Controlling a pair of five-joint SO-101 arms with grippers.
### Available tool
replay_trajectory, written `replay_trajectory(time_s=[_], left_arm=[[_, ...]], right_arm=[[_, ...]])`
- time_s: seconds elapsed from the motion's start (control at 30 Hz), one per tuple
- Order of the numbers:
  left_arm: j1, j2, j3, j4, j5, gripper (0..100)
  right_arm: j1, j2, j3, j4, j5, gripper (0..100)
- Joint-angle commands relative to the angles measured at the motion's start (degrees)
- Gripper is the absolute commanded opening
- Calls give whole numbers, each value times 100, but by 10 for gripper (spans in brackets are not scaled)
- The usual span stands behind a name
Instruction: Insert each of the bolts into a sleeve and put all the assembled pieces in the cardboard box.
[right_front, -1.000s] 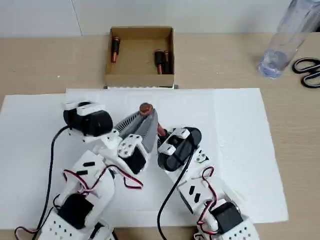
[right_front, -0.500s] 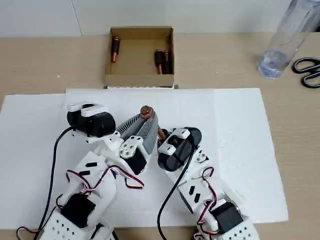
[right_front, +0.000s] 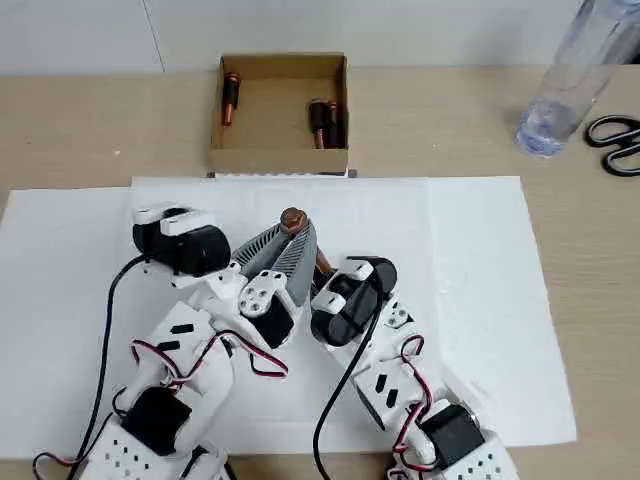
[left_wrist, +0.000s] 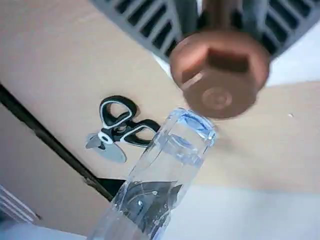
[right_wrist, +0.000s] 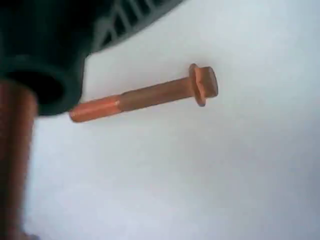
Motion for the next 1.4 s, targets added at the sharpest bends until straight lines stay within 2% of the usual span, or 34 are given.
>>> replay_trajectory(time_s=[0.0,0.83,1.0,1.37], left_arm=[[18,-26,4,-141,-105,6],[18,-70,391,-141,-123,6],[18,-70,303,-176,-492,6],[62,-35,215,-141,-475,6]], right_arm=[[-4,-101,-413,31,-53,2],[4,-101,-580,40,-35,2],[4,-101,-563,40,-35,2],[4,-101,-571,31,-35,2]])
